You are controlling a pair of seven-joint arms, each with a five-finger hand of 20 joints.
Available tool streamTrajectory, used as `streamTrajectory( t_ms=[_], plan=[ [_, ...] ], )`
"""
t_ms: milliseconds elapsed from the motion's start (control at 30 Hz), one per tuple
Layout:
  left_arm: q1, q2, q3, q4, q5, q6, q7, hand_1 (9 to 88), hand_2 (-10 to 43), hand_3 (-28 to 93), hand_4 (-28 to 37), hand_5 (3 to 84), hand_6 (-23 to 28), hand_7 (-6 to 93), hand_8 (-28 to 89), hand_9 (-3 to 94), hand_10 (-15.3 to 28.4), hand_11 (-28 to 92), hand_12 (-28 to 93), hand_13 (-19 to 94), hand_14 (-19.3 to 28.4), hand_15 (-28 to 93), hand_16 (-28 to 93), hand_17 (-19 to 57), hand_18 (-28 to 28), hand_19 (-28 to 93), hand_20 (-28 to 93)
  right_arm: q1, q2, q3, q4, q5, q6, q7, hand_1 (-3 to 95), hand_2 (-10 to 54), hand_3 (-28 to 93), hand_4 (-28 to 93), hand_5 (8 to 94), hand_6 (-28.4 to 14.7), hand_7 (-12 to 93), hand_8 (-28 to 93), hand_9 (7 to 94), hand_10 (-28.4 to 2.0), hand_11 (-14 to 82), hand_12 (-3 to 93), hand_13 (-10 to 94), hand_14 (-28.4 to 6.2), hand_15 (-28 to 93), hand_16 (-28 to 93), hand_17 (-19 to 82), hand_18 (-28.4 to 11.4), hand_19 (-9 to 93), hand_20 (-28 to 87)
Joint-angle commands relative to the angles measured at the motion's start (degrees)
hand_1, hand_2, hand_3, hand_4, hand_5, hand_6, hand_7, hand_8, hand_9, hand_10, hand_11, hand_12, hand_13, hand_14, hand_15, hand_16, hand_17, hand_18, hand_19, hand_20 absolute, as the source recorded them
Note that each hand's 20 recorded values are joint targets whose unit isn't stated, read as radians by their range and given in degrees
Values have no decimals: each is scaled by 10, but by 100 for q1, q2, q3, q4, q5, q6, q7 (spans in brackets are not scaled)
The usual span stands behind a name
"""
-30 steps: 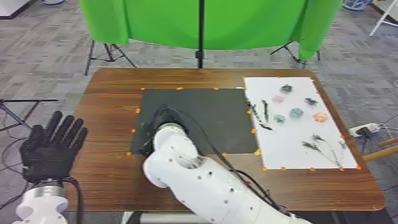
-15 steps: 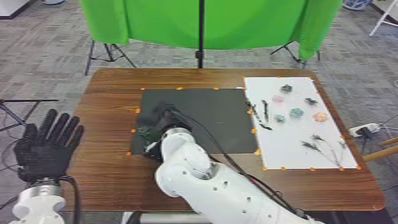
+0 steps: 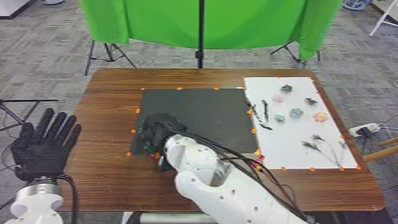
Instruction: Arrange flowers
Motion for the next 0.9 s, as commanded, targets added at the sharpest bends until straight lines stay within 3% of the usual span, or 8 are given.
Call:
streamTrajectory(
  t_ms=[33,233,500,667,733,900],
  plan=[
    [54,-18,45,58,55,-50,-79,244,173,771,-283,409,85,87,-96,368,152,184,92,276,155,302,-65,-65,131,340,118,-53,-41,-28,48,-374,-213,103,206,31,806,-244,602,-6,164,-150,267,-264,263,168,222,-274,870,131,232,-256,931,639],
    [62,-59,42,73,58,-57,-133,246,173,770,-283,409,86,87,-95,369,152,188,92,276,156,305,-66,-65,131,341,118,-19,-113,-37,90,-313,-424,654,211,37,804,-231,644,-27,126,-134,300,-266,230,161,248,-280,868,127,269,-262,932,678],
    [120,-120,-18,62,51,-79,-136,249,173,769,-283,409,86,87,-96,369,152,187,91,275,156,306,-68,-65,131,342,118,-65,-47,-6,104,-436,-279,698,207,49,812,-212,667,-60,109,-122,328,-274,218,158,269,-283,864,130,290,-268,932,694],
    [24,-120,12,110,47,-81,-185,248,173,770,-283,409,86,88,-96,369,152,187,91,276,156,306,-68,-65,131,341,117,-23,-40,27,133,-402,-227,710,207,52,815,-209,666,-62,108,-121,331,-274,214,157,273,-284,861,129,293,-269,932,692],
    [62,-123,7,90,41,-73,-139,249,173,769,-283,409,86,88,-96,370,152,187,91,276,156,306,-68,-65,131,341,117,-21,-39,15,122,-385,-181,685,208,53,815,-208,665,-63,110,-120,334,-274,214,156,276,-284,859,128,293,-270,932,690],
    [66,-176,0,100,35,-58,-179,249,173,769,-283,409,85,89,-97,370,152,188,91,276,156,307,-69,-66,131,343,117,-43,-27,63,47,-308,-314,673,208,53,816,-208,658,-60,119,-118,339,-273,214,158,279,-283,857,128,294,-271,932,688]
  ],
)
